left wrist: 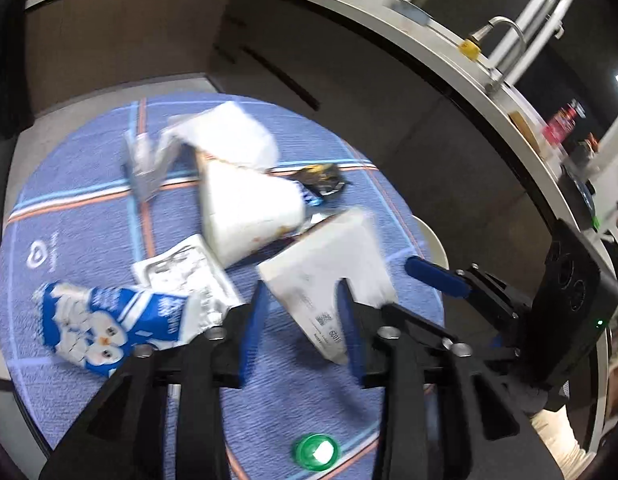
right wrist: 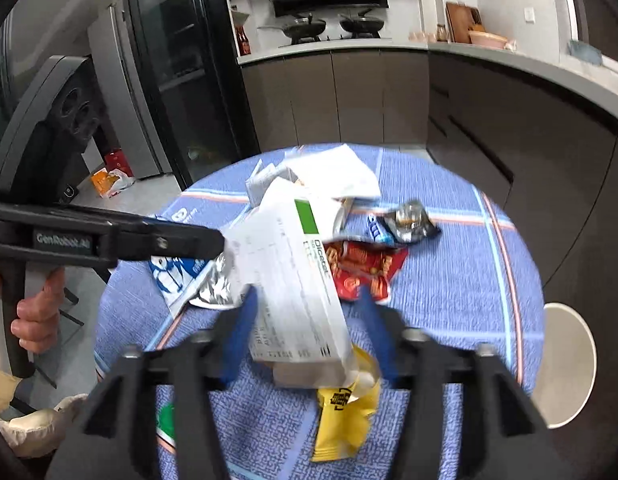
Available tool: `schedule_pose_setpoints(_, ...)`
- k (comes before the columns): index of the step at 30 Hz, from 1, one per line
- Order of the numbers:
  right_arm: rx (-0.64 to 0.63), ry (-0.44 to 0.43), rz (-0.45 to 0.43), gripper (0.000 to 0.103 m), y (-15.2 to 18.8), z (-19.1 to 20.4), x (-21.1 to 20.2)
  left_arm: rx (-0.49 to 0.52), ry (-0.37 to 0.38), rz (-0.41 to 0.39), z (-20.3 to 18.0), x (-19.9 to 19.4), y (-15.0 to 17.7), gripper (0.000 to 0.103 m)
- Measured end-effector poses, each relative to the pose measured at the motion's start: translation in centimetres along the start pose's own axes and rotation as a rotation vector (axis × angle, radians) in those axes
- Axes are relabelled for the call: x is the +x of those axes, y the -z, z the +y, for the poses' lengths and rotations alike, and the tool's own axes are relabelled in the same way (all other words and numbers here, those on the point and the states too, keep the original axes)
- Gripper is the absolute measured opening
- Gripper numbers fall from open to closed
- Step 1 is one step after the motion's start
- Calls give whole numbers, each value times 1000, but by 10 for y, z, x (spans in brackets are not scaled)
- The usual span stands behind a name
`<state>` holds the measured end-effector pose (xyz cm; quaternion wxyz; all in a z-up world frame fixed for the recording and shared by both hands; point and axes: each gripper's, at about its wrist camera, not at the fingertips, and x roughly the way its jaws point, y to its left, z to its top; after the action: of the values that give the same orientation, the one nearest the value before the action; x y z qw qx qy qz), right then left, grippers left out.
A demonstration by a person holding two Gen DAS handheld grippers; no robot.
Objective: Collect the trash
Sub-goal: 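Lift the box with the right tool while the left tool moves toward the green cap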
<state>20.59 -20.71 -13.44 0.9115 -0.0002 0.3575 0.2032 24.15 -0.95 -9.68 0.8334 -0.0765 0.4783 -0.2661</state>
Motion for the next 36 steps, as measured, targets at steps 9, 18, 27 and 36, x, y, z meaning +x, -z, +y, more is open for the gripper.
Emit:
schedule_pose_setpoints(9,-36,-72,77,78,3,7,26,45,-60,54,21,-30,73,53)
schedule_pose_setpoints(18,-12,-129,191,56,-5,2,62,15,-33,72,27,-43,103,53)
schedule_pose_setpoints(27,81,-210,63,18,-26,-4,22,77,24,115,-2,-37,112,53)
schedule_pose_setpoints(36,99,-187,-16,18,-22,-9,-26,175,-26,182,-35,2,121,53)
